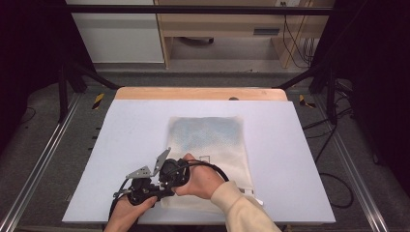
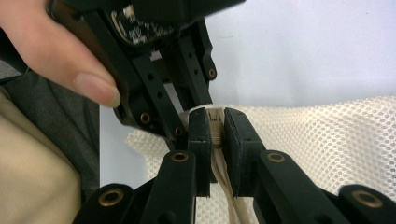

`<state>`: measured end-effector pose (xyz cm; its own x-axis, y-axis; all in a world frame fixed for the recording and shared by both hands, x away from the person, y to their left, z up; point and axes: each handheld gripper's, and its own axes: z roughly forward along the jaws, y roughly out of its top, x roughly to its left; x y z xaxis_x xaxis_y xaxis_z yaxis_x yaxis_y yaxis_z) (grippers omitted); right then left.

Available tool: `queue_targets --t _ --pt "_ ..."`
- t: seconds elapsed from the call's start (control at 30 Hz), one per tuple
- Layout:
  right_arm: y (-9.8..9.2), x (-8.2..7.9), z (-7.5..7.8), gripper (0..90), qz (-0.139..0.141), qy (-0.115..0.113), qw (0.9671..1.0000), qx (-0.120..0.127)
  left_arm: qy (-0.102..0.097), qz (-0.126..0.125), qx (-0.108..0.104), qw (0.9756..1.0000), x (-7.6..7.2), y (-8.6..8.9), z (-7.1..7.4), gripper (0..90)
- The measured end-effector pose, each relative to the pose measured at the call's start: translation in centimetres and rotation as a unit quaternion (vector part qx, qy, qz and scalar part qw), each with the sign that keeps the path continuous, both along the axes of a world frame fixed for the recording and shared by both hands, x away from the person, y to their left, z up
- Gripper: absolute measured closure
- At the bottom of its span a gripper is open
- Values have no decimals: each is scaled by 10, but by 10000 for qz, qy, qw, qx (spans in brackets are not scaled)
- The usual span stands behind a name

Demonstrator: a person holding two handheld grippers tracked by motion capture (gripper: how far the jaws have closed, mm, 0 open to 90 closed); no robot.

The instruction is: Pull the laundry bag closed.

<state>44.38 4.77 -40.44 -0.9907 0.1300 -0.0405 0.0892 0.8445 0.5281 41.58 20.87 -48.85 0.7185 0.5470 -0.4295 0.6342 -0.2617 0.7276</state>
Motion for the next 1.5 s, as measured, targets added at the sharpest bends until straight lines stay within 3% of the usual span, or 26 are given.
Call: queue_targets --t 1.17,1.5 --pt "-10 -3 -5 823 17 -184 9996 -213 -90 69 135 9998 -1 1 4 874" --pt "-15 -5 -4 823 30 -259 9995 -148 -122 100 86 9998 -2 2 6 875"
